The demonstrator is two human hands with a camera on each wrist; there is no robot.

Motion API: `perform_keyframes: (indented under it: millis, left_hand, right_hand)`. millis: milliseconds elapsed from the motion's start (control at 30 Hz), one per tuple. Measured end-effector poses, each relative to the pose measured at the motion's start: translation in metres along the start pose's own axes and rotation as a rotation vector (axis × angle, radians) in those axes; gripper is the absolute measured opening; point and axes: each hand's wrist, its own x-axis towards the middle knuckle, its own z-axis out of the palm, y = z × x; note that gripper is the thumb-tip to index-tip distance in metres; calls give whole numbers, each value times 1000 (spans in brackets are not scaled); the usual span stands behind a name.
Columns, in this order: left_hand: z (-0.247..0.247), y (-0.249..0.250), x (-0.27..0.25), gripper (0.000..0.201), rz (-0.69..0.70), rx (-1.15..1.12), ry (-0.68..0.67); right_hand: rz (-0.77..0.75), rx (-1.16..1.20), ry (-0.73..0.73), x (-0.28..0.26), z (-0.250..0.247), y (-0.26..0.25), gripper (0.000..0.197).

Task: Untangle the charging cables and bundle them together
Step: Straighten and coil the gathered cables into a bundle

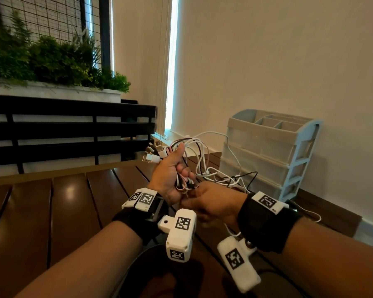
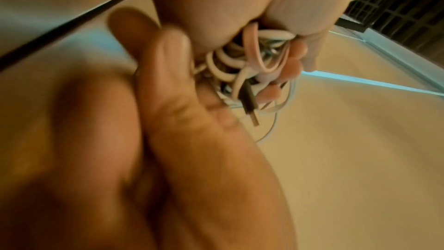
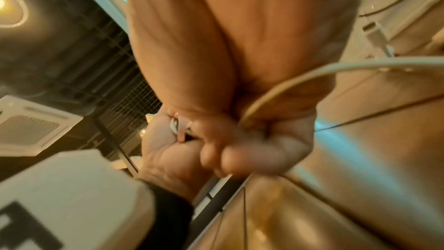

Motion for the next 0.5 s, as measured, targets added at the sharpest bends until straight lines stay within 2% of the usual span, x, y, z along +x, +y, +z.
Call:
perform_keyframes:
  millis: [67,133,167,333,500]
  left_hand:
    - [-6,4,2,41,1,36,-20]
    - [-13,6,4,37,-16,48,-24]
    - [-16,6,5,35,-40,47,-34]
    - [-21,4,5,44,-173,78,-125]
    - [-14,-2,-1,39,-197,194,-182]
  right_hand:
    - [-52,-321,76,-3,-9,0,24]
    - [-137,-671,110,-6,-24,-2,24]
    - [-162,-754,126,-8,-33,-4,22]
    - [-208,-779,274,-25,-67,-16,19]
    - [-344,-905,347,-26,-73,-20,14]
